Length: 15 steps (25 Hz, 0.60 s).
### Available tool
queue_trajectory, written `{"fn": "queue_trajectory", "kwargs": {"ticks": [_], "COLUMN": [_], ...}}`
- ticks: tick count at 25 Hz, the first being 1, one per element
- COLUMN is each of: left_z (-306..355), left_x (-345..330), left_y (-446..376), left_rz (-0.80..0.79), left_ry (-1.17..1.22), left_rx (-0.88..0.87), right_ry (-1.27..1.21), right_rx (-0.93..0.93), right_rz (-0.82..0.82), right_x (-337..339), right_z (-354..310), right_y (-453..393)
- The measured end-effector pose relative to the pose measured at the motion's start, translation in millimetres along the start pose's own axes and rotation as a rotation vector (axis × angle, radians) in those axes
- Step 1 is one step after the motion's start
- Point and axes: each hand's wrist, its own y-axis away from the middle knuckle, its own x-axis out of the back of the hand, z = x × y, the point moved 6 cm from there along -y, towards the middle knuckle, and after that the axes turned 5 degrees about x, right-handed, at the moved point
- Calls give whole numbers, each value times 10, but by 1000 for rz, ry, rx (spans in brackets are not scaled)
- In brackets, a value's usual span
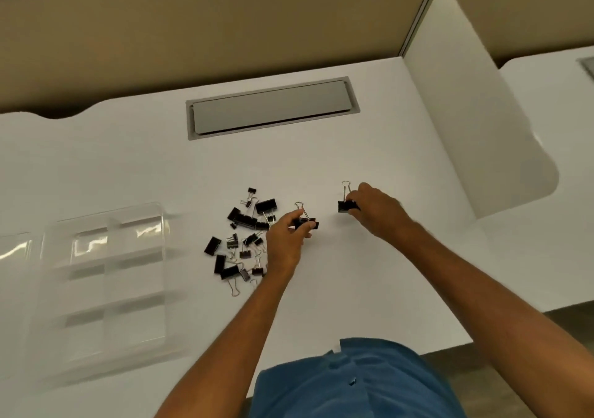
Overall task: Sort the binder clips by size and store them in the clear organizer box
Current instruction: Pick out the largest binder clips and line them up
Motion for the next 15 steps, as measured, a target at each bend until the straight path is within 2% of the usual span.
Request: {"fn": "queue_trajectory", "kwargs": {"ticks": [6,11,15], "left_z": [96,77,95], "left_x": [-382,-497,-563], "left_y": [-595,-805,-882], "left_rz": [26,7,35], "left_ry": [-183,-242,-410], "left_rx": [-22,-50,-134], "right_ry": [233,265,247], "right_rx": [110,234,296], "right_rz": [84,223,323], "right_x": [-91,-209,-271], "right_z": [67,101,143], "right_y": [-458,-549,-564]}}
